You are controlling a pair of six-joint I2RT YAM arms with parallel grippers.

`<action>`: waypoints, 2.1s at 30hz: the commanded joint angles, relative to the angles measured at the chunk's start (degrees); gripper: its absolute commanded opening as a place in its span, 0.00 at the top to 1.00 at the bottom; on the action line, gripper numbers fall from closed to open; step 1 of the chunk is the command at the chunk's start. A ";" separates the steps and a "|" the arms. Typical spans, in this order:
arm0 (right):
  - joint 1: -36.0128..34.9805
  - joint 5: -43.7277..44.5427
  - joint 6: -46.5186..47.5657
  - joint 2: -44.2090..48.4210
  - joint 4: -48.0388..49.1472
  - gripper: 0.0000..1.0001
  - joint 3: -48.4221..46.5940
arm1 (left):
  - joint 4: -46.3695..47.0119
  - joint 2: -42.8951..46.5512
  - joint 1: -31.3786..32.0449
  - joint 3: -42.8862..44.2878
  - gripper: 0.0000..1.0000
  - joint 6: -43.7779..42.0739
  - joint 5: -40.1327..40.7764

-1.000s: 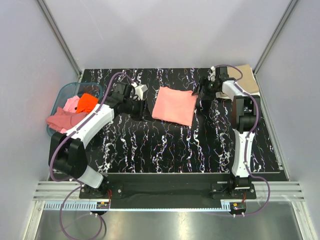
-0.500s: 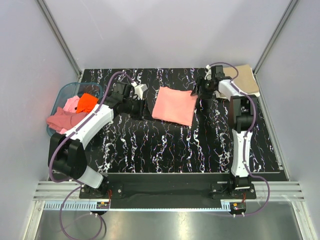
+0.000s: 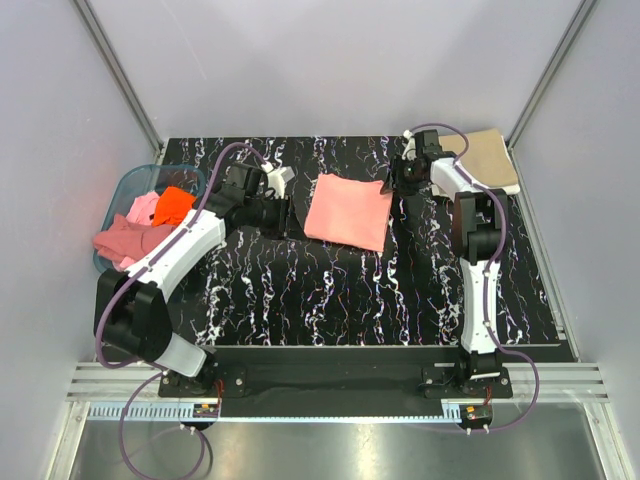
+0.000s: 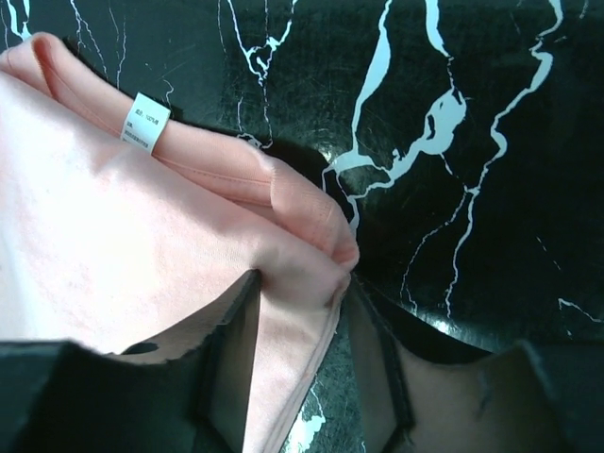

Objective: Fold and stack the t-shirts
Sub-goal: Neatly place the folded tshirt to the corner

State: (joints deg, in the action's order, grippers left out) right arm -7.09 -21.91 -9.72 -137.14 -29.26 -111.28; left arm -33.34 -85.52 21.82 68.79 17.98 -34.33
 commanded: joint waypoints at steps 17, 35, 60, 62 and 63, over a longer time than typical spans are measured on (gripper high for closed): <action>-1.17 10.92 9.00 12.14 -3.53 1.00 1.95 | 1.44 1.76 -0.12 -0.33 0.68 -0.66 -0.48; 2.87 29.55 28.52 22.00 -3.61 1.00 -0.86 | 1.44 -0.09 -0.03 -0.59 0.68 -0.84 -0.13; 8.94 28.68 43.99 21.22 -2.29 1.00 -12.54 | 1.53 -1.32 -0.03 -0.59 0.67 -0.31 -3.73; 9.38 28.94 44.43 20.69 -3.52 1.00 -13.87 | 1.61 -0.80 -0.12 -0.68 0.67 -0.40 -3.12; 9.55 28.59 44.69 20.43 -3.79 1.00 -14.74 | 1.61 -0.71 -0.03 -0.85 0.67 -0.49 -2.59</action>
State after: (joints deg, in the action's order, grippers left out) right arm 1.98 6.48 32.40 -116.68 -34.65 -121.38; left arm -33.32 -87.00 21.82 68.12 17.98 -35.77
